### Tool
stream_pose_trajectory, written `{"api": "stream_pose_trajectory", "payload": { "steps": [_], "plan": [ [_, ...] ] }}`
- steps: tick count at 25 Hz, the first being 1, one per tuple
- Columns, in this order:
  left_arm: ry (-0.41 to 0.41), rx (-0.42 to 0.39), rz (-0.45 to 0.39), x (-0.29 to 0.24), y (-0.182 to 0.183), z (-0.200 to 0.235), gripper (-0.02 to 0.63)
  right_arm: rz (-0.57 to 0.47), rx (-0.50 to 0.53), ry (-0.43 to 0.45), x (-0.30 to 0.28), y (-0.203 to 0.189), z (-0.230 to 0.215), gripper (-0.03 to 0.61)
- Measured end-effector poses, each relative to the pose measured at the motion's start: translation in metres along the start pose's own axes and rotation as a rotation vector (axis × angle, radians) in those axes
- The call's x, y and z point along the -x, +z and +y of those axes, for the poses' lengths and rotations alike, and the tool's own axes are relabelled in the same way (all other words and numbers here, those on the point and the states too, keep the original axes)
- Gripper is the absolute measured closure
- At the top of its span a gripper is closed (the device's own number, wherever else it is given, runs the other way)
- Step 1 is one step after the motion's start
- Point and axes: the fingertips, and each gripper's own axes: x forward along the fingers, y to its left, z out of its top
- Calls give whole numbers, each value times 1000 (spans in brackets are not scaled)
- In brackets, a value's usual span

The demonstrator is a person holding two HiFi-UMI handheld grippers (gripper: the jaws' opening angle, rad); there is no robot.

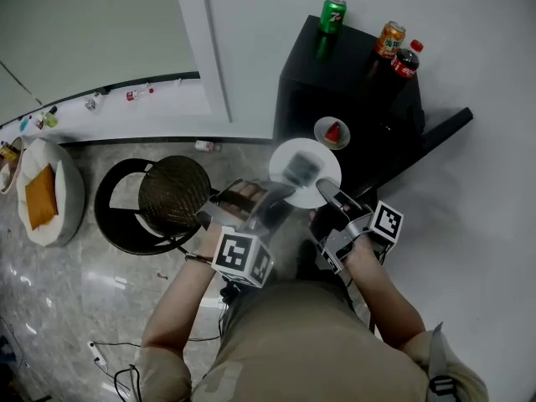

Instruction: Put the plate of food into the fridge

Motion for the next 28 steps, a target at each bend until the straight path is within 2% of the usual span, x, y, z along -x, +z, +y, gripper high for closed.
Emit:
{"api": "stream_pose_trajectory", "payload": {
  "steps": [3,5,7,10,11,13,14,16,18,21,25,28],
  "plan": [
    [6,101,-29,20,-3,-2,529,-17,8,-3,5,-9,1,543],
    [11,262,-82,35,-6,0,517,-31,8,-6,9,-11,1,543],
    [0,499,-160,49,-14,3,517,-41,10,-16,14,-12,-1,543],
    [-82,940,-303,58,-32,6,511,-46,17,-33,22,-9,-7,543],
    [-119,1079,-362,58,-35,8,491,-45,23,-38,24,-8,-8,543],
    [-192,1310,-477,53,-35,12,445,-41,34,-44,27,-9,-11,543],
    [-226,1394,-514,48,-34,11,433,-38,36,-43,28,-10,-11,543],
    [-288,1481,-530,35,-32,4,426,-25,40,-39,28,-14,-12,543],
    [-341,1513,-514,21,-26,-7,426,-9,50,-37,29,-16,-14,543],
    [-402,1575,-544,10,-18,-11,426,0,54,-35,32,-15,-16,543],
    [-421,1629,-576,1,-10,-13,448,5,81,-35,39,-7,-17,543],
    [-435,1730,-604,-9,-6,-14,471,7,93,-21,45,1,-18,543]
  ]
}}
